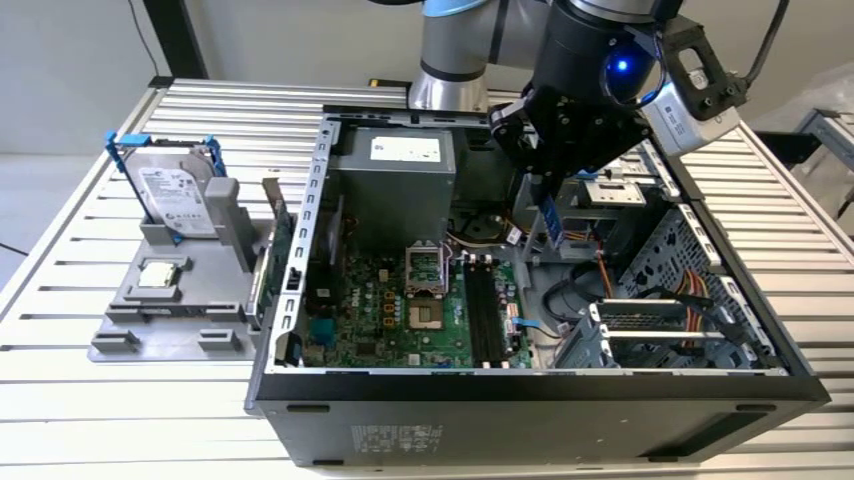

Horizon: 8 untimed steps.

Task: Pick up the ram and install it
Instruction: 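Insert the ram into the slot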

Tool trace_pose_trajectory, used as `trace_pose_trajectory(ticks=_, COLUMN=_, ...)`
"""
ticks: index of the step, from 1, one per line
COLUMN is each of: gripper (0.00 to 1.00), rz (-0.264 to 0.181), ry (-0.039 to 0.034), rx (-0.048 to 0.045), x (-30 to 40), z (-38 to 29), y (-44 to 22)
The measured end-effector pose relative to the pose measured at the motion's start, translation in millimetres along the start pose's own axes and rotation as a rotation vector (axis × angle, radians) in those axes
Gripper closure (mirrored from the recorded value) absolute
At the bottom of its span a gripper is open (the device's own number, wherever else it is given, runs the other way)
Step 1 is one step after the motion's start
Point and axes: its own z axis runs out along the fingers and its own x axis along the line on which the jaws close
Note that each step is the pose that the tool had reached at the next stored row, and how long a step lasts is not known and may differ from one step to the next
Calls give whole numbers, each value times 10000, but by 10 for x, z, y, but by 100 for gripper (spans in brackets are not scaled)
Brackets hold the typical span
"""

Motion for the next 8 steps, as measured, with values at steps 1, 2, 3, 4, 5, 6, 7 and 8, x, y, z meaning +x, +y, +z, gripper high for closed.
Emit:
trace_pose_trajectory(ticks=1, gripper=100, rz=1, ry=0, rx=1, x=0, z=1, y=0)
trace_pose_trajectory(ticks=2, gripper=100, rz=1, ry=0, rx=0, x=0, z=3, y=0)
trace_pose_trajectory(ticks=3, gripper=100, rz=0, ry=-1, rx=0, x=0, z=6, y=1)
trace_pose_trajectory(ticks=4, gripper=100, rz=1, ry=-1, rx=-1, x=0, z=10, y=0)
trace_pose_trajectory(ticks=5, gripper=100, rz=0, ry=0, rx=1, x=0, z=15, y=-1)
trace_pose_trajectory(ticks=6, gripper=100, rz=0, ry=-1, rx=0, x=0, z=20, y=-1)
trace_pose_trajectory(ticks=7, gripper=100, rz=1, ry=0, rx=1, x=1, z=25, y=-1)
trace_pose_trajectory(ticks=8, gripper=100, rz=1, ry=0, rx=0, x=1, z=30, y=-1)
